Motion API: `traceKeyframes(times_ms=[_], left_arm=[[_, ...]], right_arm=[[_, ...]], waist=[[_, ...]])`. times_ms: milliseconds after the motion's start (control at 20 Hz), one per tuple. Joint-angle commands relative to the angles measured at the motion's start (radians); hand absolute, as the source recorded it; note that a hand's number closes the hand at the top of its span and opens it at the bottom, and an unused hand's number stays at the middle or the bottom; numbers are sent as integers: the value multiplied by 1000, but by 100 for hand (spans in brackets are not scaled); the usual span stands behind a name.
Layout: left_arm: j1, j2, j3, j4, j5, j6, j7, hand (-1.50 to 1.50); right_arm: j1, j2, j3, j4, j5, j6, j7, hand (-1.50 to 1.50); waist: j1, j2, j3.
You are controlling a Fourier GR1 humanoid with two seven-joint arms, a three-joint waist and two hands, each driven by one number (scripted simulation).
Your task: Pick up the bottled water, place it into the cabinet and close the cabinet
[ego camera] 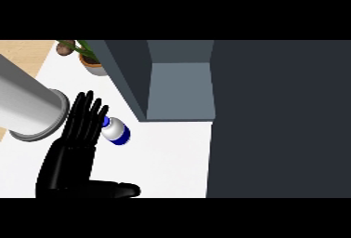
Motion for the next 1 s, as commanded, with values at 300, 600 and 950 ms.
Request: traceKeyframes(times_ms=[300,600,950], left_arm=[[144,-2,-84,-102,-23,16,21,-150],[193,35,8,-33,52,-59,-86,-150],[221,15,-30,-74,-7,-37,-117,-150]], right_arm=[[146,26,43,-25,-25,56,-62,-150],[284,28,63,-43,-37,121,-153,-150],[209,34,85,19,55,107,-181,-150]], waist=[[7,0,0],[3,-1,0],[9,0,0]])
